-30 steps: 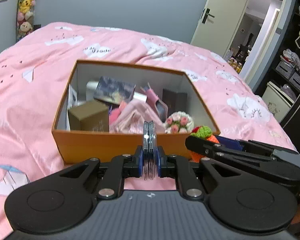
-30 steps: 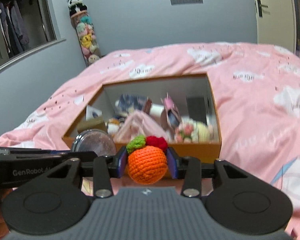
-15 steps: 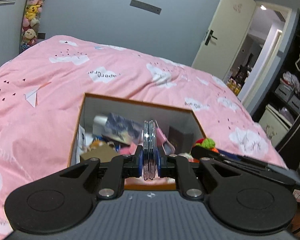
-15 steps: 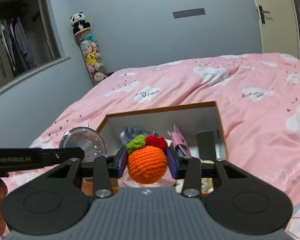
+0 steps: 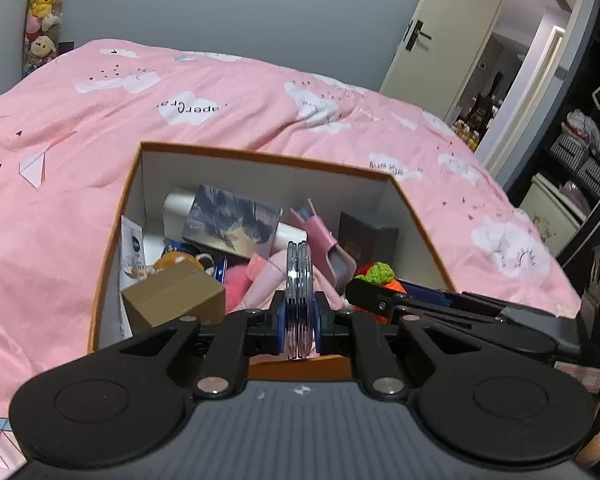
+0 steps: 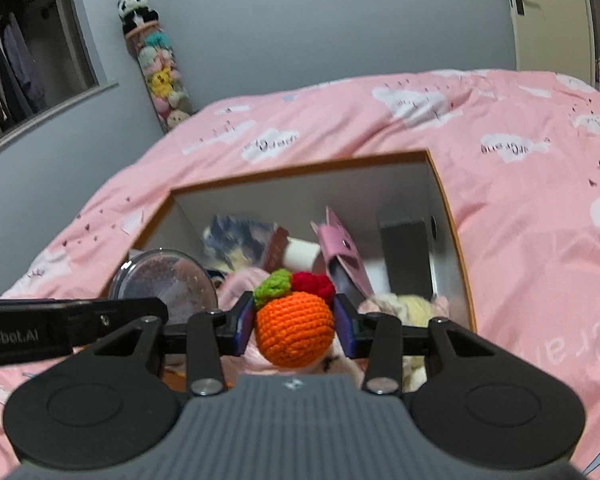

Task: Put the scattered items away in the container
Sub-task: 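Lift the compact and crocheted fruit and carry both over the orange box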

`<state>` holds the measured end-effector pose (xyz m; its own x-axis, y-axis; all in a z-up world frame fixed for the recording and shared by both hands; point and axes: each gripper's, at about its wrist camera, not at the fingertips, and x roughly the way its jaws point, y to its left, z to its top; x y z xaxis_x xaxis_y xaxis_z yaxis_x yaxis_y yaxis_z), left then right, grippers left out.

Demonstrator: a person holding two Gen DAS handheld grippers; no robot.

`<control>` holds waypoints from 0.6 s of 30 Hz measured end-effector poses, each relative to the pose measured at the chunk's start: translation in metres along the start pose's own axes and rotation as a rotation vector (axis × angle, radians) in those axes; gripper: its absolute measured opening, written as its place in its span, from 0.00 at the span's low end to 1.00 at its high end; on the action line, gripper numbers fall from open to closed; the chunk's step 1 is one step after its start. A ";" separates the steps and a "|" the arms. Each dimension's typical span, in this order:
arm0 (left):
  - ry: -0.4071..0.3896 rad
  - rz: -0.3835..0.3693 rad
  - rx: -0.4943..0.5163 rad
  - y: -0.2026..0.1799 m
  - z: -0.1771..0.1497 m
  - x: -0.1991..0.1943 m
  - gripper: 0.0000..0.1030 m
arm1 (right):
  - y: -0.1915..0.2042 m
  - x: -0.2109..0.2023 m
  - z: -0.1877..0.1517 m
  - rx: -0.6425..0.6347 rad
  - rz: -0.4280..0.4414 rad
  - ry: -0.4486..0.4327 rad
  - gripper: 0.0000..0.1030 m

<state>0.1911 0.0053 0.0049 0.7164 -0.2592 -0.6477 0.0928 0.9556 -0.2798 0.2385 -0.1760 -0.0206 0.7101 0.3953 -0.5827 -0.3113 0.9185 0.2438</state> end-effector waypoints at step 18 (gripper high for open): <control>0.060 0.093 0.073 -0.008 -0.008 0.018 0.14 | 0.002 0.015 -0.009 -0.016 -0.025 0.042 0.45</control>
<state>0.1982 -0.0084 -0.0101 0.6818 -0.1753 -0.7102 0.0795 0.9829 -0.1663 0.2431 -0.1683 -0.0362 0.6908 0.3711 -0.6206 -0.3041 0.9278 0.2163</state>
